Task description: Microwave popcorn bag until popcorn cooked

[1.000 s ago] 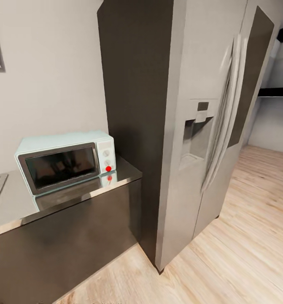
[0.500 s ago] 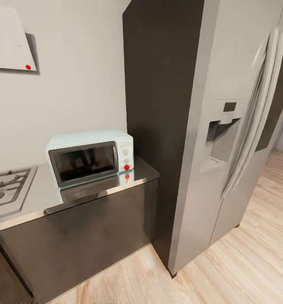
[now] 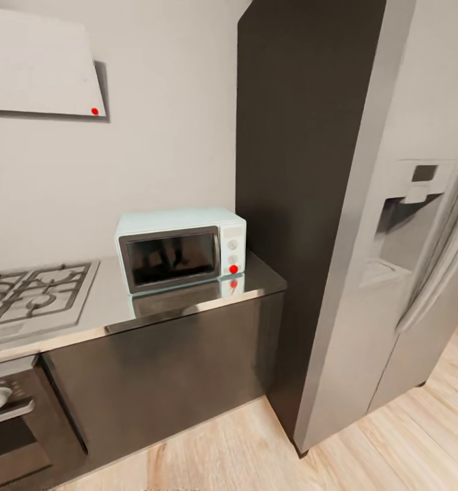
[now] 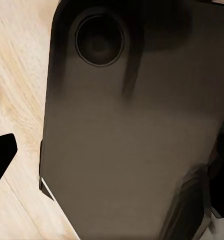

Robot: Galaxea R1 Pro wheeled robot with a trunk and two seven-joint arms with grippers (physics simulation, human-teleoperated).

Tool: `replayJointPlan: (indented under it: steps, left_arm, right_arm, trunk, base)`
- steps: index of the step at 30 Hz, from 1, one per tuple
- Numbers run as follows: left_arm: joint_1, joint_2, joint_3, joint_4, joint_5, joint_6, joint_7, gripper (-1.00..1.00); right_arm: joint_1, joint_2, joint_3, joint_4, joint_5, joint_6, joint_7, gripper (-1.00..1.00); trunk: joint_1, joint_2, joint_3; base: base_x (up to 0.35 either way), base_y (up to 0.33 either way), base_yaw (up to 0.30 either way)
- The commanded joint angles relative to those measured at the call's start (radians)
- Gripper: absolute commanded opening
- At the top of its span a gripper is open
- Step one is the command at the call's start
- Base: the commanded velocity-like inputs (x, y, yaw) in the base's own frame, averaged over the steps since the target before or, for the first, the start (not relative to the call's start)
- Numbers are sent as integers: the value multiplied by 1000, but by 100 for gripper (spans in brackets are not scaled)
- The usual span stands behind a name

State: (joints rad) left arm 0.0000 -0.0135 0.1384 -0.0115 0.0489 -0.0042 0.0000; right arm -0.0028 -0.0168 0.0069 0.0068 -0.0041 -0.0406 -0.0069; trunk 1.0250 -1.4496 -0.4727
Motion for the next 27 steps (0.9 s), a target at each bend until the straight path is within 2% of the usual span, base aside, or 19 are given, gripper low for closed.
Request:
replayJointPlan:
  steps: [1,17,27]
  left_arm:
    - [0,0,4,-1,5,0,0,100]
    - [0,-3,6,-1,6,-1,0,100]
    - [0,-4,6,-1,6,-2,1,100]
  right_arm:
    - [0,0,1,1,0,-4,-1,100]
    - [0,0,0,1,-1,-12,-1,100]
    - [0,0,1,2,6,-13,0,100]
  trunk:
    - [0,0,-1]
    - [0,0,-1]
    - [0,0,-1]
  base:
    - [0,0,269]
    - [16,0,266]
    - [1,0,23]
